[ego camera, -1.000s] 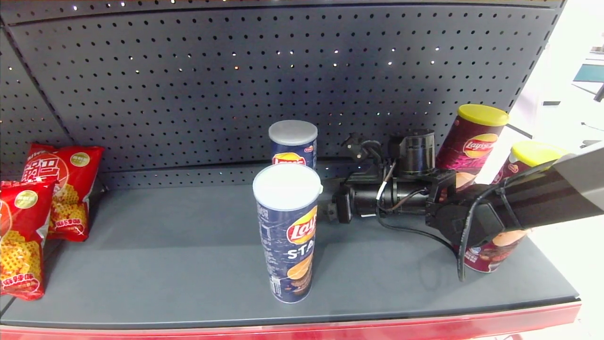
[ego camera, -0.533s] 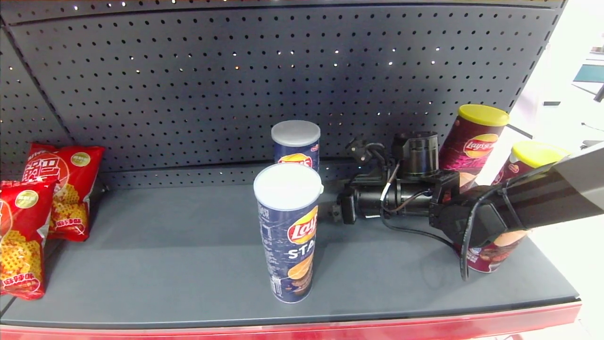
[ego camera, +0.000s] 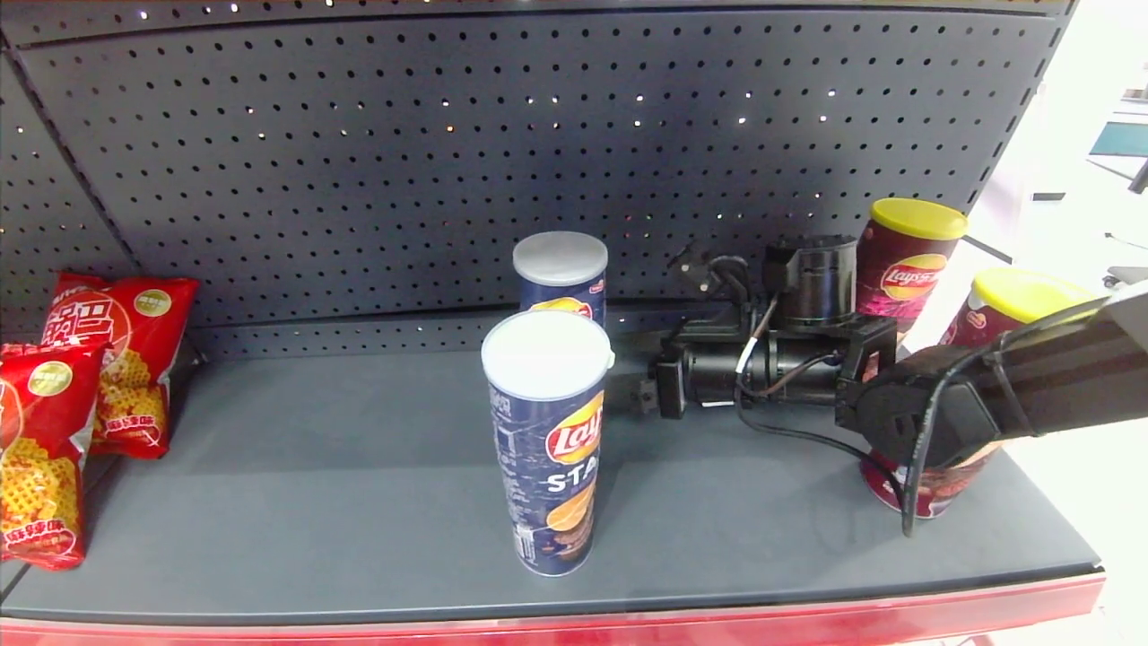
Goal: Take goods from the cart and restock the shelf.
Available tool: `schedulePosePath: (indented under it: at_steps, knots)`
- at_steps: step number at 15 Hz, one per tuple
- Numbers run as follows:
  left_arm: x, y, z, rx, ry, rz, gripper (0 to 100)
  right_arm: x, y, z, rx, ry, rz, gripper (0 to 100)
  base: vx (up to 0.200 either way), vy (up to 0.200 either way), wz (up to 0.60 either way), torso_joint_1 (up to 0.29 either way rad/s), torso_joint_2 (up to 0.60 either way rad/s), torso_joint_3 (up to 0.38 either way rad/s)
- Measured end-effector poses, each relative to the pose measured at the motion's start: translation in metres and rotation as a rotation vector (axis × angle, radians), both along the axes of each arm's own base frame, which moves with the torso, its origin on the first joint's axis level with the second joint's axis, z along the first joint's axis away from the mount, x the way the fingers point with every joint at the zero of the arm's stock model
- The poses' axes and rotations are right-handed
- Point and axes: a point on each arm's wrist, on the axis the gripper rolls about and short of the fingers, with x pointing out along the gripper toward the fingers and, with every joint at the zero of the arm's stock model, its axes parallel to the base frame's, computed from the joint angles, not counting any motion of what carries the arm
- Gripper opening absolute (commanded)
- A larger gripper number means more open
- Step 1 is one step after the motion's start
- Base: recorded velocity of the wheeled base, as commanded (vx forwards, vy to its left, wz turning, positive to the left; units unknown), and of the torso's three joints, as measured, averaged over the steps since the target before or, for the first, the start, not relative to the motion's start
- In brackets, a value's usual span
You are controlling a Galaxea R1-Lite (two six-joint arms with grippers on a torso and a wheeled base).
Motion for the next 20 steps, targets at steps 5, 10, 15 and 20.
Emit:
schedulePosePath:
  at_steps: [5,10,15,20]
  knots:
    - [0.0,0.0,0.0,0.0,0.0,0.0,100,-0.011,-0.012,0.024,0.028,-0.05,-0.02,100,0.0,0.0,0.0,0.0,0.0,0.0]
    - [0.0,0.0,0.0,0.0,0.0,0.0,100,-0.025,-0.027,0.044,0.051,-0.091,-0.038,100,0.0,0.0,0.0,0.0,0.0,0.0]
    - [0.0,0.0,0.0,0.0,0.0,0.0,100,-0.043,-0.042,0.075,0.098,-0.172,-0.051,100,0.0,0.0,0.0,0.0,0.0,0.0]
    - [0.0,0.0,0.0,0.0,0.0,0.0,100,-0.072,-0.054,0.104,0.148,-0.251,-0.029,100,0.0,0.0,0.0,0.0,0.0,0.0]
